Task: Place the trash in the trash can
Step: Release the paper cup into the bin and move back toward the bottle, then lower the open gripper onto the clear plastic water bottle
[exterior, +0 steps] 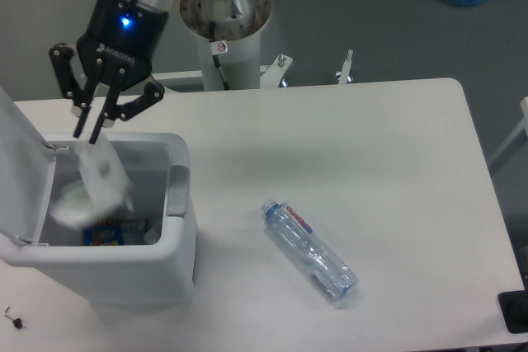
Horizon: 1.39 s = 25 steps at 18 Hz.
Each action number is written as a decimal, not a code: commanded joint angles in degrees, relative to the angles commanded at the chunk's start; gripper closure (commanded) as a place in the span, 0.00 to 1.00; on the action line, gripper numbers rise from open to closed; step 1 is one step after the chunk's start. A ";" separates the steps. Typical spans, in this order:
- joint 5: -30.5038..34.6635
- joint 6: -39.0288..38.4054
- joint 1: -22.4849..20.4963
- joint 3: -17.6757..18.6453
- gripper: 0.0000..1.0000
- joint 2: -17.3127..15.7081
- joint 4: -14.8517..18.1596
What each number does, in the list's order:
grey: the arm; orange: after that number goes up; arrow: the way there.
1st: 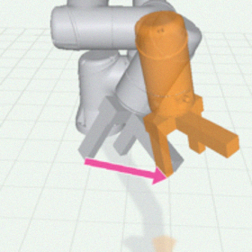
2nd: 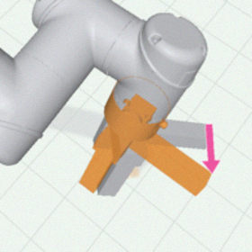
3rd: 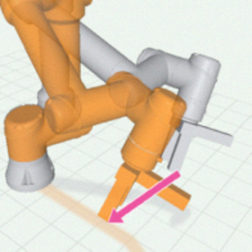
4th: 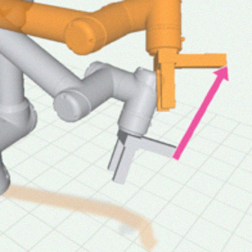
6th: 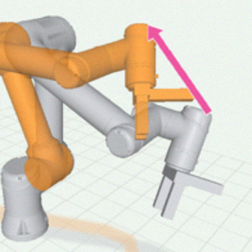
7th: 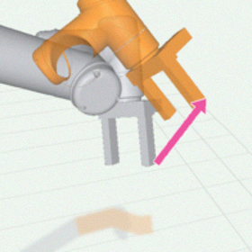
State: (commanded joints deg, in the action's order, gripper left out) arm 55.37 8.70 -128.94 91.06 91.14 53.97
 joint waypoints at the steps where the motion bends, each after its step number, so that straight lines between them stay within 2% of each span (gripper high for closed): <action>1: 0.52 -0.17 0.00 -0.09 0.01 0.00 -0.09; 5: 2.81 -0.70 -0.52 -0.18 0.00 0.26 0.00; 8: 4.39 -3.14 -5.87 0.52 0.00 1.05 0.26; 11: 11.40 -7.64 -10.79 1.49 0.00 2.89 0.17; 16: 16.78 -7.91 -16.16 0.62 0.00 9.48 0.00; 20: 17.49 -7.38 -17.14 -2.28 0.00 17.29 -0.18; 22: 19.93 -7.47 -17.14 -4.56 0.00 20.81 -0.09; 25: 23.29 -7.12 -16.96 -5.36 0.00 23.98 -0.18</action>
State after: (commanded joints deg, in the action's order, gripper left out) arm 78.66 1.58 -145.90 85.69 115.13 53.79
